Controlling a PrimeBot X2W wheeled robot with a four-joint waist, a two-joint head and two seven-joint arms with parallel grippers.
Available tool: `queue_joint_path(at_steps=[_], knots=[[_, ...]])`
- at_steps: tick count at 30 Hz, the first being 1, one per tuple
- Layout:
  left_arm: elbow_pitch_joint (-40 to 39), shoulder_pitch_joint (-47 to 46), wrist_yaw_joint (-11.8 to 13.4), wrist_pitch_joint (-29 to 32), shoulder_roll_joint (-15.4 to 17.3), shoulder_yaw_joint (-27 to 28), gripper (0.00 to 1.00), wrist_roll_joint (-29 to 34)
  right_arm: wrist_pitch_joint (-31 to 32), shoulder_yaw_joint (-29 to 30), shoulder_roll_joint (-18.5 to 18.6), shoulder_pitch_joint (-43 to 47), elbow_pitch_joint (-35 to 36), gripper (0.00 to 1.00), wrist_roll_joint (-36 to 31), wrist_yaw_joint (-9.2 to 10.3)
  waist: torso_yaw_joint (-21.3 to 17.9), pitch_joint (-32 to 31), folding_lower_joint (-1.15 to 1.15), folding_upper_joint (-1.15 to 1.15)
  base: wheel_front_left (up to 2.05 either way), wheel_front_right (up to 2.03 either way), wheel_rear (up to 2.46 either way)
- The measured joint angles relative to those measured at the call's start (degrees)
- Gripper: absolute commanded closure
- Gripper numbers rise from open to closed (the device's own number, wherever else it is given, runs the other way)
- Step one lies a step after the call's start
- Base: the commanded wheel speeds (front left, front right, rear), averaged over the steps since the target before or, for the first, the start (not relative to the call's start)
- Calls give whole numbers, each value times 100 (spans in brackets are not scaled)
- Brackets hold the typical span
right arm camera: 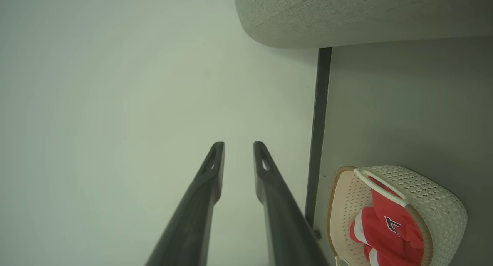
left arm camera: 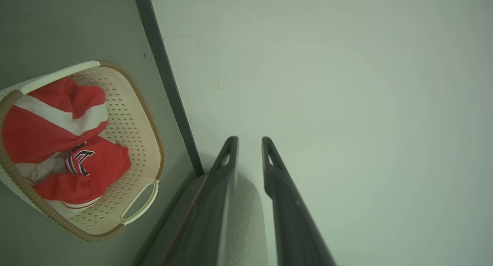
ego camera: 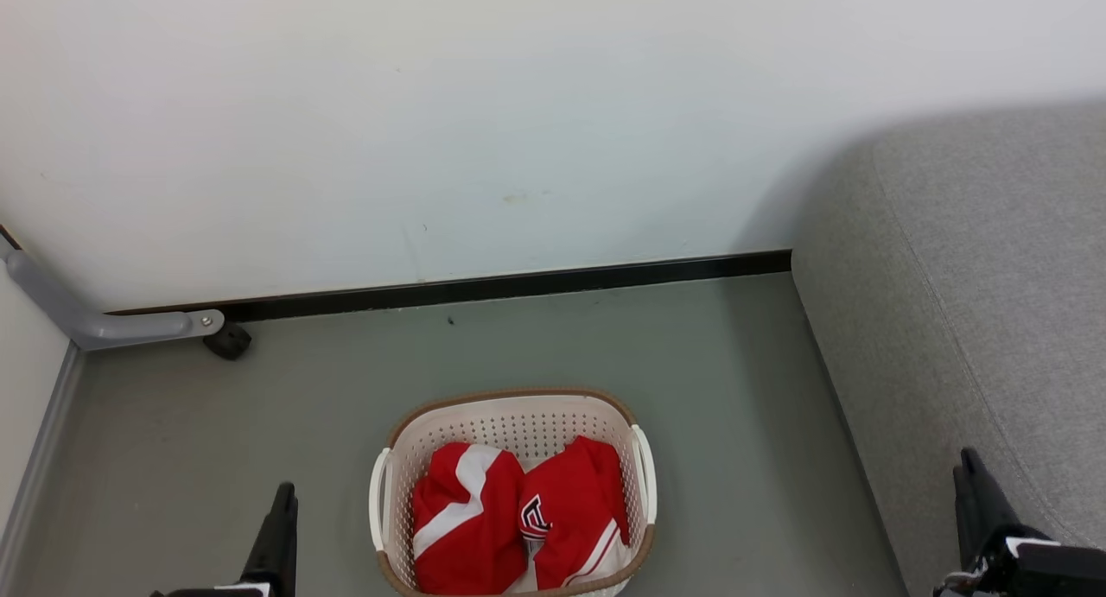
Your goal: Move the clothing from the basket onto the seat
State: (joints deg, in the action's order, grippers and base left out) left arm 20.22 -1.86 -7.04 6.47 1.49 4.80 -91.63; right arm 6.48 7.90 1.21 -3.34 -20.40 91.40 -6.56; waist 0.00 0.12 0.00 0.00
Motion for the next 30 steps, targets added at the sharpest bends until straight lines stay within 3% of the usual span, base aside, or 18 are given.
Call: queue_joint_path(at_steps=[1, 2, 30], knots=[[0, 0, 0, 0, 0, 0, 100, 0, 0, 0, 0, 0, 0, 100, 0, 0, 0, 0, 0, 0, 0, 0, 0], [69, 57, 1, 0, -10, 0, 0, 0, 0, -2, -23, 58, -70, 0, 0, 1, 0, 0, 0, 0, 0, 0, 0], [365, -166, 3, -514, 35, -346, 0, 352, -464, -623, 62, -258, -342, 0, -758, 1, -15, 41, 0, 0, 0, 0, 0]])
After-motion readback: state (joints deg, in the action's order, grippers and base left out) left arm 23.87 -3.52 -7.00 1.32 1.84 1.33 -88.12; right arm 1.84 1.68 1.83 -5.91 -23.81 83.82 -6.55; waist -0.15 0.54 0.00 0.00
